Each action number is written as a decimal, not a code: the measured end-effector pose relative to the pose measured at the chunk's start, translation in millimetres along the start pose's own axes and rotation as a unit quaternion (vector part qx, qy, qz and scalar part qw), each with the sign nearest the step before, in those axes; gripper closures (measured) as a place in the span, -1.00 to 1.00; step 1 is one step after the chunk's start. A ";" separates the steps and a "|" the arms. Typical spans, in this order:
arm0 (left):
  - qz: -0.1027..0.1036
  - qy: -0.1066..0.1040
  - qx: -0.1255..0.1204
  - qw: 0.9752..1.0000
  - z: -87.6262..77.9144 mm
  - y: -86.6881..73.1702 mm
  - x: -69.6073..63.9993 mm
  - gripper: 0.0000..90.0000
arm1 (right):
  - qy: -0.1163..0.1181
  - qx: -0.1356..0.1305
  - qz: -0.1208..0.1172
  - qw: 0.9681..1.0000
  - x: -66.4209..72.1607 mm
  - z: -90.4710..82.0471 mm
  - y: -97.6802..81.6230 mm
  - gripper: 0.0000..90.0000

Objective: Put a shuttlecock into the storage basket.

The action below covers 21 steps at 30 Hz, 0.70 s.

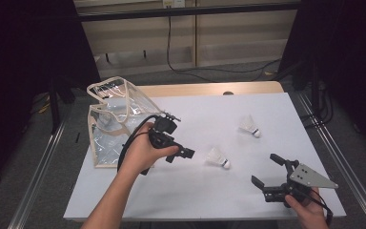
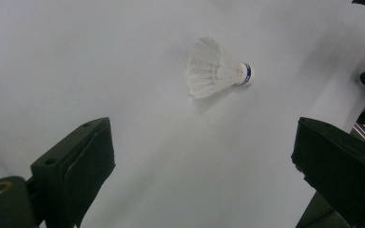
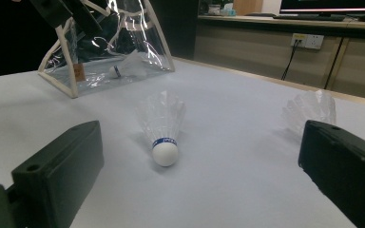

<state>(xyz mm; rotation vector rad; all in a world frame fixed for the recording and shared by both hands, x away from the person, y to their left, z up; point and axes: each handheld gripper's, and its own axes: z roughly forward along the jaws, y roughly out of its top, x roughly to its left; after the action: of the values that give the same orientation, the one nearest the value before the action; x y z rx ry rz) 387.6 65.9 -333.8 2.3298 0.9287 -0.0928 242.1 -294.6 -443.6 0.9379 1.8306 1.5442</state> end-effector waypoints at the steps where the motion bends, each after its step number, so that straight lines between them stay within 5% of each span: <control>1: -0.002 0.000 0.000 1.000 0.9 -0.4 -0.1 -0.86 | 0.000 0.000 0.000 1.000 0.0 0.0 0.0 -0.99; 21: 0.034 -0.010 -0.001 0.999 26.3 -7.0 -5.6 -0.93 | 0.001 -0.001 -0.002 1.000 0.0 0.1 0.1 -0.99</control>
<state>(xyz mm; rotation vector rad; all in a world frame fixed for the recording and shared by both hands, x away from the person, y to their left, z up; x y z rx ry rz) 383.0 51.4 -357.0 2.3515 0.8397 -0.0867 242.2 -294.6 -443.5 0.9315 1.8320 1.5442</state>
